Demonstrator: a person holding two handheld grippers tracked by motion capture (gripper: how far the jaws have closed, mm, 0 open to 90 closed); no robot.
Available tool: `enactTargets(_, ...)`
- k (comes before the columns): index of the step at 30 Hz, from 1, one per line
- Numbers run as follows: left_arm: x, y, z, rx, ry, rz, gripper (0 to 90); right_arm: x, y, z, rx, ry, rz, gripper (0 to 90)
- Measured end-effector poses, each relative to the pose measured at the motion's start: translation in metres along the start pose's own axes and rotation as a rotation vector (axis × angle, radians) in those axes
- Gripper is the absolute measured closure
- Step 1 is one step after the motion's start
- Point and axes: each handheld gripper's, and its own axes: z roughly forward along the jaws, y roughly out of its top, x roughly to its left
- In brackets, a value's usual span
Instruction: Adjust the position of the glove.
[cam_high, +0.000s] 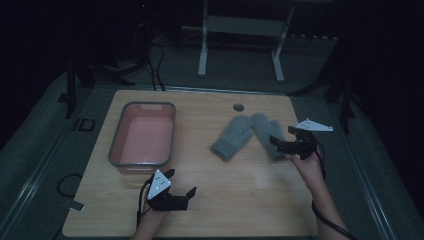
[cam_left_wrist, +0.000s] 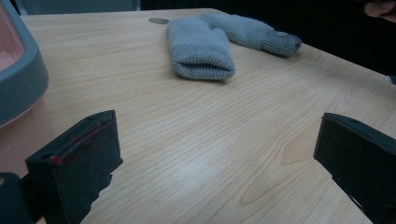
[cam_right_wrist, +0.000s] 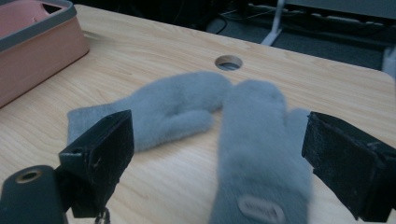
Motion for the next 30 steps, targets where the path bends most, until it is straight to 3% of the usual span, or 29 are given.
enactTargets(2,0.000,0.000,0.000,0.001,-0.002,0.001,0.9,0.003,0.005,0.012,0.008,0.024,-0.026,17.1)
enactTargets(11,-0.001,0.001,0.000,0.006,-0.008,0.003,0.9,0.019,0.025,0.065,0.064,0.077,-0.097,18.6)
enactTargets(19,-0.002,0.001,0.000,0.015,-0.014,0.018,0.9,0.023,0.034,0.101,0.112,0.085,-0.111,22.9)
enactTargets(24,-0.001,0.001,-0.001,0.013,-0.013,0.021,0.9,0.028,0.032,0.120,0.155,0.100,-0.139,26.3)
enactTargets(30,-0.002,0.001,-0.001,0.016,-0.012,0.025,0.9,0.030,0.028,0.142,0.195,0.106,-0.135,29.0)
